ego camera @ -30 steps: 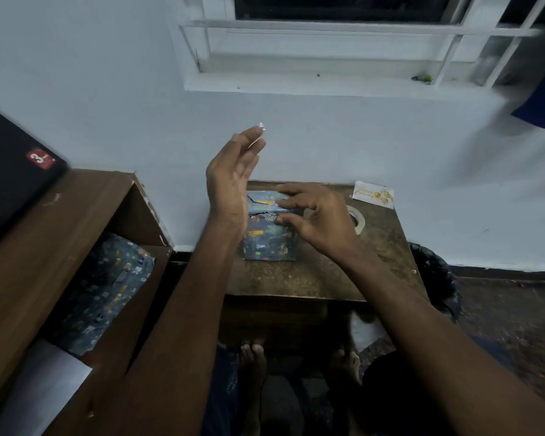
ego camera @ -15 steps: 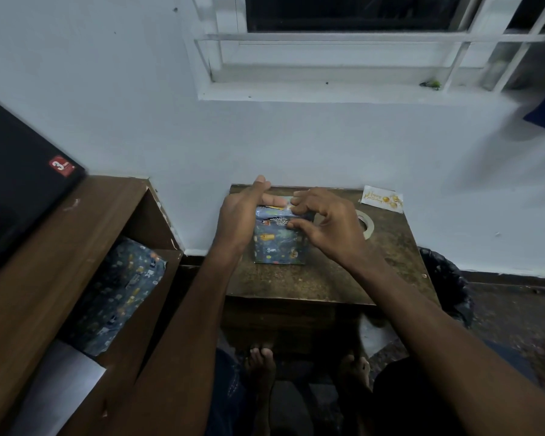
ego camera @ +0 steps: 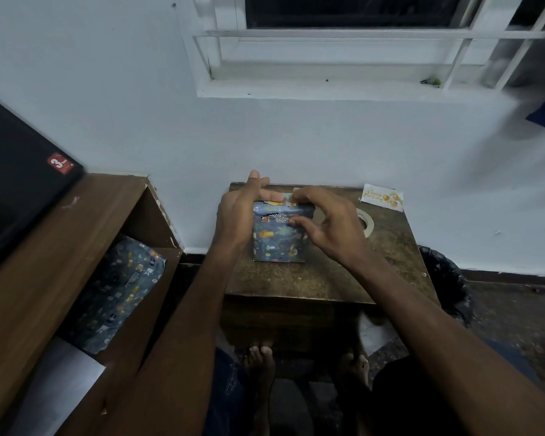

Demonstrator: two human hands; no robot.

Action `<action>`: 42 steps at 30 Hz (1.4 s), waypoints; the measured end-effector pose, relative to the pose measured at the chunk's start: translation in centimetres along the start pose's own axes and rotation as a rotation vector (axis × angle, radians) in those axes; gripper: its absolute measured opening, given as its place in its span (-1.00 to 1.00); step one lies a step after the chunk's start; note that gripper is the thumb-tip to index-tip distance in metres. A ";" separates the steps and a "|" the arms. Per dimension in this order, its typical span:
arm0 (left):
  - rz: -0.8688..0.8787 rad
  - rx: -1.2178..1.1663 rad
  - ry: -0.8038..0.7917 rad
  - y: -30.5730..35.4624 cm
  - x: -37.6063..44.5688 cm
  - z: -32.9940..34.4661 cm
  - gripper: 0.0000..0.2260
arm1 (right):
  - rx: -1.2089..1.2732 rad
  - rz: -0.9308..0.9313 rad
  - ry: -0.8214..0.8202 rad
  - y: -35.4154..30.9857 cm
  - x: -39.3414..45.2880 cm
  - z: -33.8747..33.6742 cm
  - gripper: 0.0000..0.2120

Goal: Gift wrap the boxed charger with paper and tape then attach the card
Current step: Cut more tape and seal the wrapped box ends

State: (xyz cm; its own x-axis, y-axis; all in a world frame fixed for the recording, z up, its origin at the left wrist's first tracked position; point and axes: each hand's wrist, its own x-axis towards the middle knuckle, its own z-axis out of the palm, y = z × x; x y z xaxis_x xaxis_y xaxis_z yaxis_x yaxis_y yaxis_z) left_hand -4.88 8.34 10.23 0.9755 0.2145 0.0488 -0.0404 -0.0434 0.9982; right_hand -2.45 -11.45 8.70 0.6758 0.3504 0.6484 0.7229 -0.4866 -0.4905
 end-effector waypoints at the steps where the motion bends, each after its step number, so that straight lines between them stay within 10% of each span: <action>1: 0.000 0.008 0.004 -0.1 0.1 0.0 -0.42 | -0.002 -0.015 -0.003 0.0 0.0 0.0 -0.67; 42: 0.215 0.449 0.199 -2.2 1.0 1.5 -0.57 | -0.235 -0.212 0.016 0.8 -1.3 1.3 -0.67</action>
State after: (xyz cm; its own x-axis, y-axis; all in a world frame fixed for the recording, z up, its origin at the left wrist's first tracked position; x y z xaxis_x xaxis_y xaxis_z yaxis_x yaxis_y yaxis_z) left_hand -3.45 7.20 8.03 0.8937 0.3339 0.2995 -0.0955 -0.5107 0.8544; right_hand -2.57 -11.26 6.66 0.5100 0.4522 0.7317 0.7932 -0.5765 -0.1965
